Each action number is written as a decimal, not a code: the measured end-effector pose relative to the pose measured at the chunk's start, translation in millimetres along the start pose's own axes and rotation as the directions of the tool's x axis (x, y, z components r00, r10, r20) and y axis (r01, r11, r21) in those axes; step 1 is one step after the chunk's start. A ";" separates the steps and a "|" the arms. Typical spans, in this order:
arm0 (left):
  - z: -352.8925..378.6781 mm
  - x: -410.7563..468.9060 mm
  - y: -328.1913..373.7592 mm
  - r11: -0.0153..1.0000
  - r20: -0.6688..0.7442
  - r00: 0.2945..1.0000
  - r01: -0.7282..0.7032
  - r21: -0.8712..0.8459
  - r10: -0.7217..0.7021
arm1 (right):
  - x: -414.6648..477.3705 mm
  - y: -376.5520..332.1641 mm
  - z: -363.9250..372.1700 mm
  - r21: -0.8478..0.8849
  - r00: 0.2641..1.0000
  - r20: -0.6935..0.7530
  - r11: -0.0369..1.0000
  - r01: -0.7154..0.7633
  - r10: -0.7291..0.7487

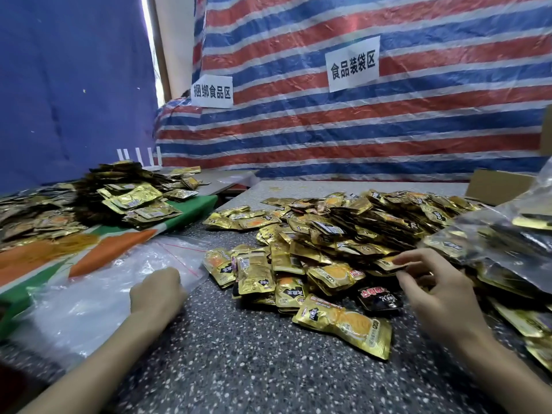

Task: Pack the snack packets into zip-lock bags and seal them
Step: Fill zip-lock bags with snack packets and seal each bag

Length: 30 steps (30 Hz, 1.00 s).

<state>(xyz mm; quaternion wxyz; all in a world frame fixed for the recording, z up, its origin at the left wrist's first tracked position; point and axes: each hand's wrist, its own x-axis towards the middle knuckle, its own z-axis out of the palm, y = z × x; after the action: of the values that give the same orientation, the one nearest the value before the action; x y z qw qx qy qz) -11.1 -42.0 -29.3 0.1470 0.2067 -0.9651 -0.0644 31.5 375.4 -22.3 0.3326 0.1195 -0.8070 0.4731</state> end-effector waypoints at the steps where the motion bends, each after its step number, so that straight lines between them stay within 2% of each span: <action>1: 0.5 0.5 -2.2 1.000 -0.041 0.999 -0.005 -0.004 0.005 | 0.1 -0.1 -0.9 0.010 1.000 0.001 1.000 -0.010 0.010; 6: -12.2 2.6 -1.4 0.986 -0.228 0.973 0.007 -0.168 -0.046 | 1.0 0.0 -2.9 0.045 0.998 -0.015 0.997 -0.058 0.059; 8: -24.6 1.0 3.1 0.977 -0.322 0.946 -0.033 -0.211 -0.037 | 1.1 -0.2 -3.3 0.053 0.996 -0.022 0.995 -0.083 0.084; 12: -55.6 -20.1 35.4 0.927 -0.594 0.802 -0.266 -0.266 0.059 | 3.0 -4.0 -4.6 0.059 0.995 -0.049 0.994 -0.089 0.092; 15: -77.2 -42.3 72.8 0.833 -0.678 0.723 -0.452 -0.319 0.133 | 5.1 -4.3 -6.5 0.086 0.992 -0.072 0.991 -0.101 0.108; 19: -90.4 -74.5 125.8 0.626 -0.767 0.600 -0.693 -0.357 0.227 | 9.5 -8.6 -11.0 0.247 0.985 -0.043 0.957 -0.150 0.165; 22: -82.7 -94.3 170.4 0.382 -0.779 0.524 -0.836 -0.394 0.344 | 13.2 -12.2 -18.0 0.468 0.960 0.027 0.845 -0.257 0.277; 25: -69.7 -108.1 212.2 0.115 -0.687 0.522 -0.830 -0.546 0.505 | 17.7 -19.9 -25.9 0.558 0.937 0.121 0.759 -0.337 0.328; 28: -52.6 -119.5 238.4 -0.090 -0.609 0.394 -0.786 -0.611 0.688 | 23.2 -23.4 -36.2 0.562 0.927 0.199 0.738 -0.373 0.316; 30: -37.0 -125.5 244.7 -0.189 -0.582 0.341 -0.725 -0.663 0.738 | 26.1 -22.7 -40.0 0.497 0.912 0.258 0.765 -0.409 0.320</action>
<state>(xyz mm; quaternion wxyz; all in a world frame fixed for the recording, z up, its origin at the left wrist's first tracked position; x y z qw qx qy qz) 16.7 229.9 18.8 0.2307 -0.4985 -0.7012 -0.4545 40.4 400.4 23.4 0.1217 0.0857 -0.6716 0.7258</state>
